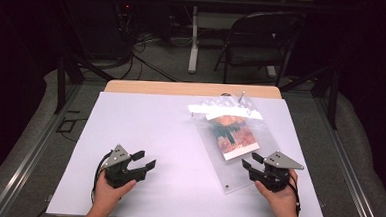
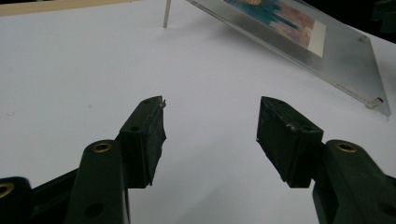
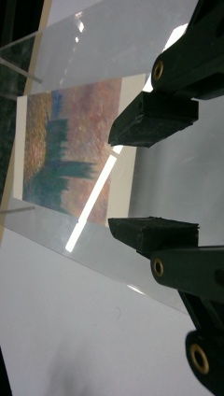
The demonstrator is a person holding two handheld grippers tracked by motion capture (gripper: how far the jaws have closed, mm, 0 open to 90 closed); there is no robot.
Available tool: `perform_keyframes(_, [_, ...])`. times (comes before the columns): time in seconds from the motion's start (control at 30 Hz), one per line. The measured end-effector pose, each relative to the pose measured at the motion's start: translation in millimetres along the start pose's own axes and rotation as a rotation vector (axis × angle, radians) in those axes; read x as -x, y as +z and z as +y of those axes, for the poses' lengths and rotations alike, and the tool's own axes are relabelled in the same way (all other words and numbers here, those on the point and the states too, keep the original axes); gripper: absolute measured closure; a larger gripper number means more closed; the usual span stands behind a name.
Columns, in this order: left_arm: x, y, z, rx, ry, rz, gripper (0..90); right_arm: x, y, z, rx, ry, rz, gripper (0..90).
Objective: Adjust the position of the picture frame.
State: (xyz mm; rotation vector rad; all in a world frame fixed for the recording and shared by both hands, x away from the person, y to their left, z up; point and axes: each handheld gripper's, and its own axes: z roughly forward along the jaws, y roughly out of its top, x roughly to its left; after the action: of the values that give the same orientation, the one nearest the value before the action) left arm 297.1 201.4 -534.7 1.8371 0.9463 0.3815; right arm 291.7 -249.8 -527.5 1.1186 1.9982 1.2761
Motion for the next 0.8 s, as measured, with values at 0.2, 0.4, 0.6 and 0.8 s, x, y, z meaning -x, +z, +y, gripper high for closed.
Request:
perform_keyframes(0.2, [1.9,0.9,3.1,-0.005,-0.017,-0.007,42.8,5.7,1.8,-0.3,0.019,0.019,-0.022,51.0])
perform_keyframes(0.4, [4.7,0.3,9.5,0.007,-0.026,-0.004,44.0,11.8,2.3,0.1,0.009,0.019,-0.035,51.1])
perform_keyframes(0.6, [1.7,10.4,22.2,0.013,-0.034,-0.002,45.7,22.6,5.4,2.3,0.005,0.052,-0.043,51.4])
perform_keyframes(0.8, [5.4,13.9,27.5,0.018,-0.039,-0.001,48.9,32.3,11.0,13.9,0.007,0.037,-0.049,56.4])
